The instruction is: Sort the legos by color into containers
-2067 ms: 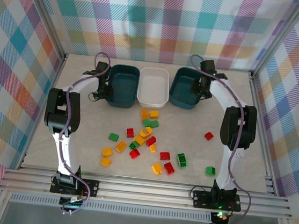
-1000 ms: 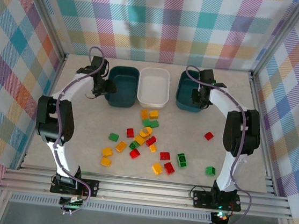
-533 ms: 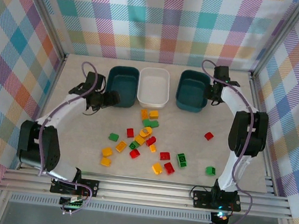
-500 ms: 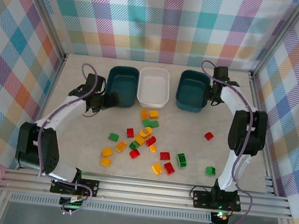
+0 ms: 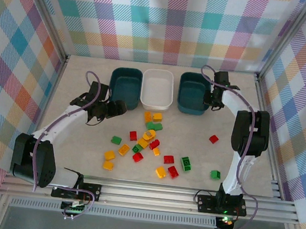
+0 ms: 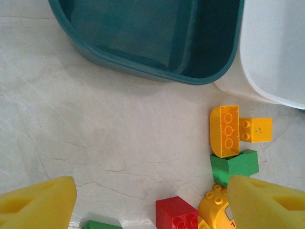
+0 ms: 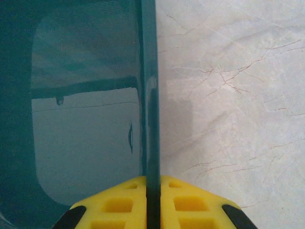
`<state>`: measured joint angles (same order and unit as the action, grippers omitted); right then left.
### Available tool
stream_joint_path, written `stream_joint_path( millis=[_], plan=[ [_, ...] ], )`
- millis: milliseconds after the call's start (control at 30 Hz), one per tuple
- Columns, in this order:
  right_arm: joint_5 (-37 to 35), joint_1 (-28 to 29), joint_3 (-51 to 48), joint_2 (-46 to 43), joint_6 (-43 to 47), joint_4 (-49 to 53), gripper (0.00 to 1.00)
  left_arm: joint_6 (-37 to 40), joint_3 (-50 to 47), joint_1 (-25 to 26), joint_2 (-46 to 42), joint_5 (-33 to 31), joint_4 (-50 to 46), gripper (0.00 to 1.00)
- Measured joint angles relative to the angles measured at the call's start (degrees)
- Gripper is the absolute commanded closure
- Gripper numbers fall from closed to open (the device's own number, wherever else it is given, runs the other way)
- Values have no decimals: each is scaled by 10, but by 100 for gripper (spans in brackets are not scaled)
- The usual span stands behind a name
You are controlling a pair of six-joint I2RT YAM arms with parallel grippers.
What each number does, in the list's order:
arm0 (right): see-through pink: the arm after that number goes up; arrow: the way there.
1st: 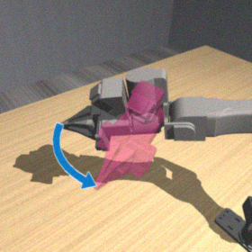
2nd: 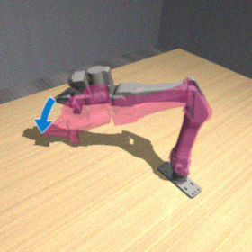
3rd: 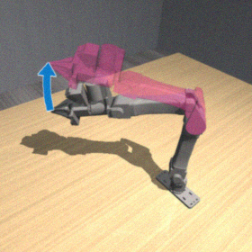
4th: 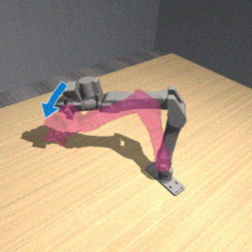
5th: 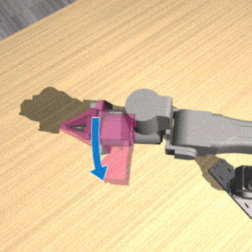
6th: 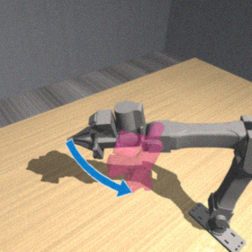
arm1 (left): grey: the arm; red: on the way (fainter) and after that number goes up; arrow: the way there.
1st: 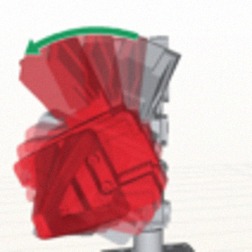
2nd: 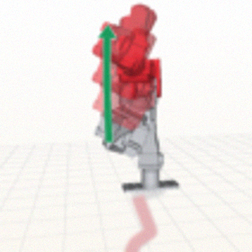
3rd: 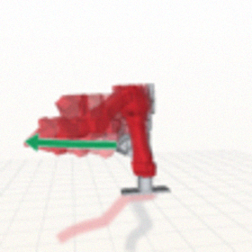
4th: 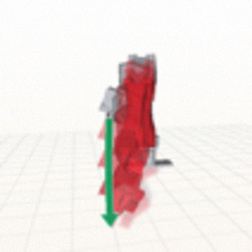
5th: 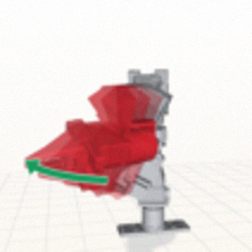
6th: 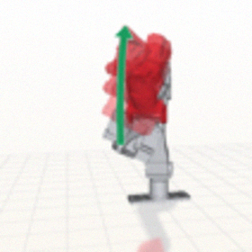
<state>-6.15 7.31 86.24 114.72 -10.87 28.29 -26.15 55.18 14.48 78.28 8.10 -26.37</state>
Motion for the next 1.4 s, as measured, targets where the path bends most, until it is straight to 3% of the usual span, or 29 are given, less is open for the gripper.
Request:
stream_joint_path(
  millis=[533, 633, 733, 833, 1067, 1233, 1400],
  plan=[
    [41, 3, 0, 0, 15, -7, 83, 0, 0, 1, -3, 0, 13, 18],
    [51, 3, 0, 0, 15, -11, 74, 0, 0, 2, -6, 3, 19, 18],
    [56, 3, 0, 0, 9, -15, 53, 0, 0, 5, -6, 5, 26, 17],
    [53, 4, -13, -16, 2, -17, 42, 0, 0, 15, -6, 10, 28, 17],
    [-36, 5, -109, -199, -80, 2, 23, -10, -16, 64, -29, 10, 51, 16],
    [-93, 2, -243, -345, -157, 12, 23, -48, -63, 116, -73, 3, 81, 14],
    [-87, -8, -343, -364, -199, 55, 33, -96, -122, 158, -96, 0, 118, 12]
  ],
)
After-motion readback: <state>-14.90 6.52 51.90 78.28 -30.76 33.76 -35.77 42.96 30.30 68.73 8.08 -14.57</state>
